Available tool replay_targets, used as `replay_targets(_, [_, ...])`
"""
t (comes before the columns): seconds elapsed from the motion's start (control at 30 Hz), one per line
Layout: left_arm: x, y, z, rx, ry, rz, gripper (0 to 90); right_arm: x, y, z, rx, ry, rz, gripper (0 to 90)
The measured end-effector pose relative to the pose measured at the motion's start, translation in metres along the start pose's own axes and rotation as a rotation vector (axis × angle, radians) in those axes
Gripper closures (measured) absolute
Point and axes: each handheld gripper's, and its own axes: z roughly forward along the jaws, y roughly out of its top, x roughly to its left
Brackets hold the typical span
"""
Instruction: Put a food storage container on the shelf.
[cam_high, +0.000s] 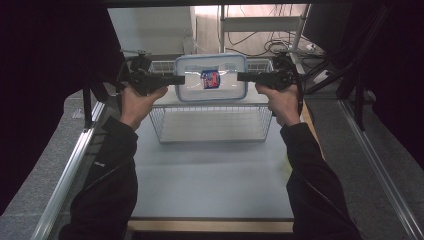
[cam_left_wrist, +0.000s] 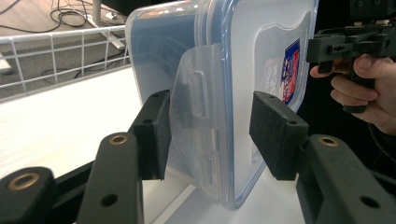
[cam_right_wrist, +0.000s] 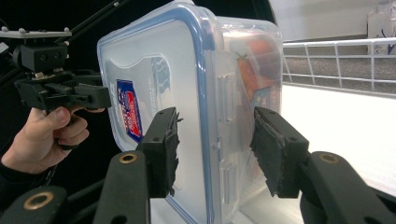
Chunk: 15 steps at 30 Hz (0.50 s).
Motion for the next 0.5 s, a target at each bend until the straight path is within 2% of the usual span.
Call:
replay_targets(0.27, [0.003,-0.001,0.003,0.008,0.011,-0.01,49.2,-0.007,-0.002,0.005,0.008,0.002,0.02,51.9])
replay_targets(0.43, [0.006,-0.003,0.006,0.014,0.013,-0.012,49.1,-0.01,-0.003,0.007,0.012,-0.005,0.016,51.7])
replay_targets(0.5, [0.006,-0.004,0.007,0.001,0.014,-0.006,49.0,-0.012,-0.004,0.008,0.012,-0.001,0.022,51.5])
